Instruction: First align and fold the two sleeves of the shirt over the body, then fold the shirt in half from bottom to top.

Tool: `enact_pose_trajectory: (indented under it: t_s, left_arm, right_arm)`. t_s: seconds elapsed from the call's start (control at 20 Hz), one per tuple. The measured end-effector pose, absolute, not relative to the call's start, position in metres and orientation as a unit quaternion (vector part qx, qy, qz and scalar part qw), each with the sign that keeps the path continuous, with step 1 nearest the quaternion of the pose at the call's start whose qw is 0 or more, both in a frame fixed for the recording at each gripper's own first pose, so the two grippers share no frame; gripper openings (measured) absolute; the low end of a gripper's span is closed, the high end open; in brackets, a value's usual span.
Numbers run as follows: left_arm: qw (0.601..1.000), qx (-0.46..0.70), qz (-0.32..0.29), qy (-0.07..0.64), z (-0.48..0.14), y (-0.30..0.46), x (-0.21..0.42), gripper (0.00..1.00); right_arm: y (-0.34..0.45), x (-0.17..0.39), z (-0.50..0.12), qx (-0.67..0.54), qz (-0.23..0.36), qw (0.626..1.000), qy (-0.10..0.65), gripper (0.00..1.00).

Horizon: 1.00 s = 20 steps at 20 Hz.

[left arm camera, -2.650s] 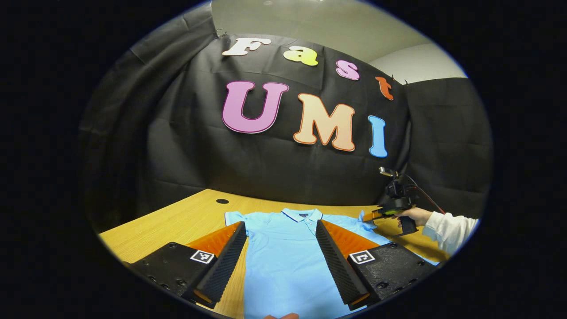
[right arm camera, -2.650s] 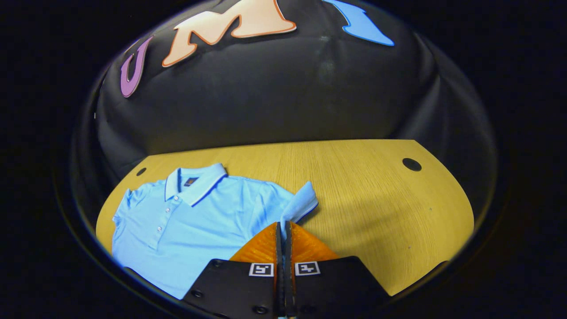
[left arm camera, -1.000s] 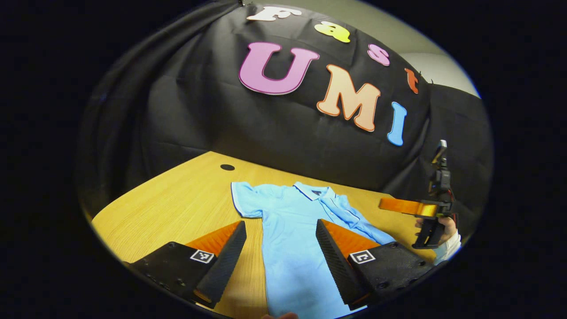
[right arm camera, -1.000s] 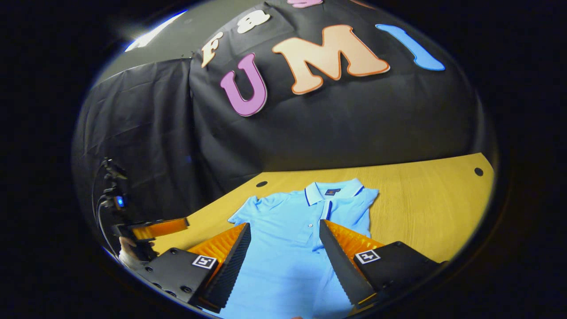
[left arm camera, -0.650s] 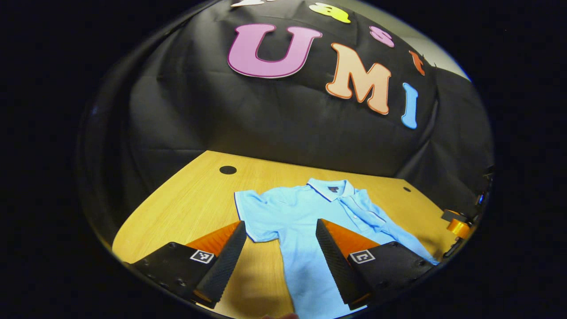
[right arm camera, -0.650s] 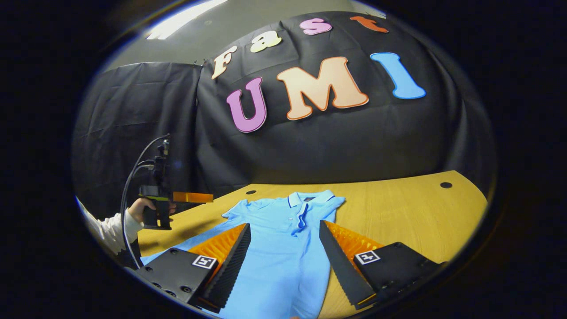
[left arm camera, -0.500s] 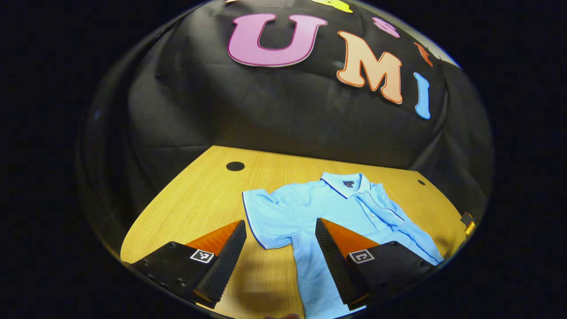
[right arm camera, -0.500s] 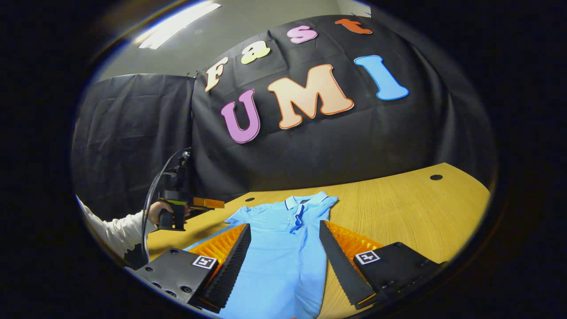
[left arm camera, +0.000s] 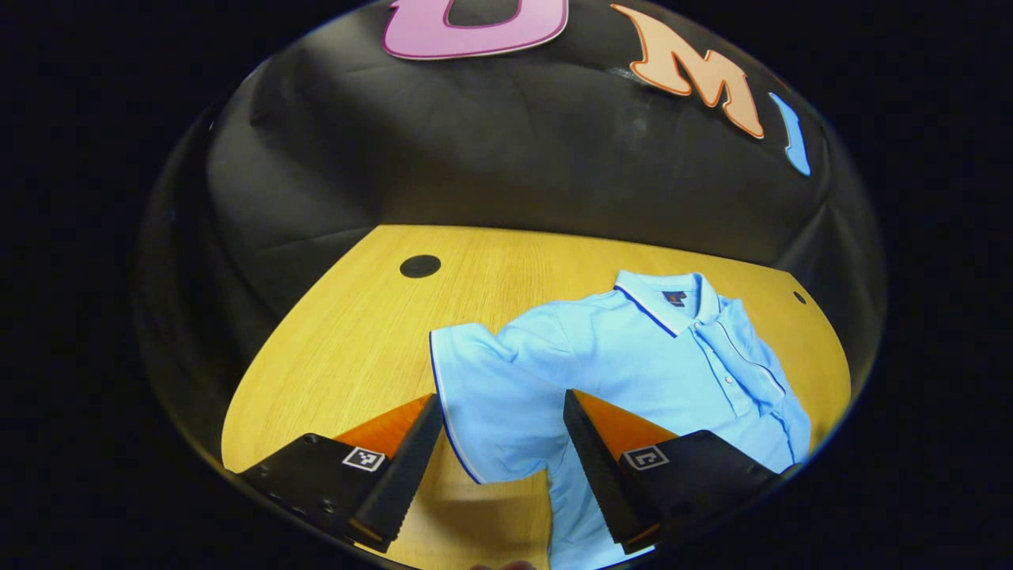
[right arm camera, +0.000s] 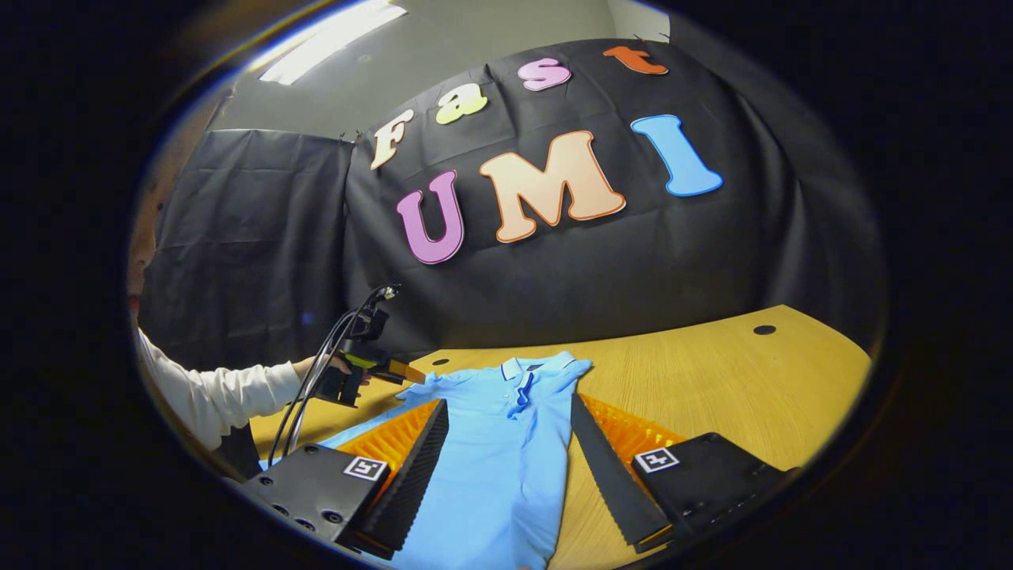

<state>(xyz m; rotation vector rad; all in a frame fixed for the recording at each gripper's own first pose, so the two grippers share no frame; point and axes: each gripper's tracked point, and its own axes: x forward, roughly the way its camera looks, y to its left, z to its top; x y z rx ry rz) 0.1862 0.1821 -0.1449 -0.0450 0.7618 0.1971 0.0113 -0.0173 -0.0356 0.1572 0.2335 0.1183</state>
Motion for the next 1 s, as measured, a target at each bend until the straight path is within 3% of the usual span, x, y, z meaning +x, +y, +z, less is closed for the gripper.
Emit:
enact_pose_trajectory:
  t_s: [0.5, 0.7, 0.8, 1.0]
  left_arm:
    - [0.907, -0.017, 0.117, 0.403, -0.162, 0.19, 0.176, 0.92]
    - [0.906, -0.011, 0.122, 0.405, -0.162, 0.194, 0.174, 0.76]
    - [0.907, -0.009, 0.12, 0.404, -0.163, 0.194, 0.175, 0.77]
    - [0.911, -0.014, 0.101, 0.4, -0.164, 0.182, 0.176, 0.54]
  right_arm:
    - [-0.03, 0.001, -0.019, 0.134, 0.054, 0.984, 0.105, 0.97]
    - [-0.021, -0.002, -0.021, 0.144, 0.068, 0.981, 0.114, 0.97]
    - [-0.02, -0.002, -0.023, 0.144, 0.069, 0.98, 0.116, 0.97]
    - [-0.02, -0.003, -0.024, 0.143, 0.069, 0.98, 0.12, 0.97]
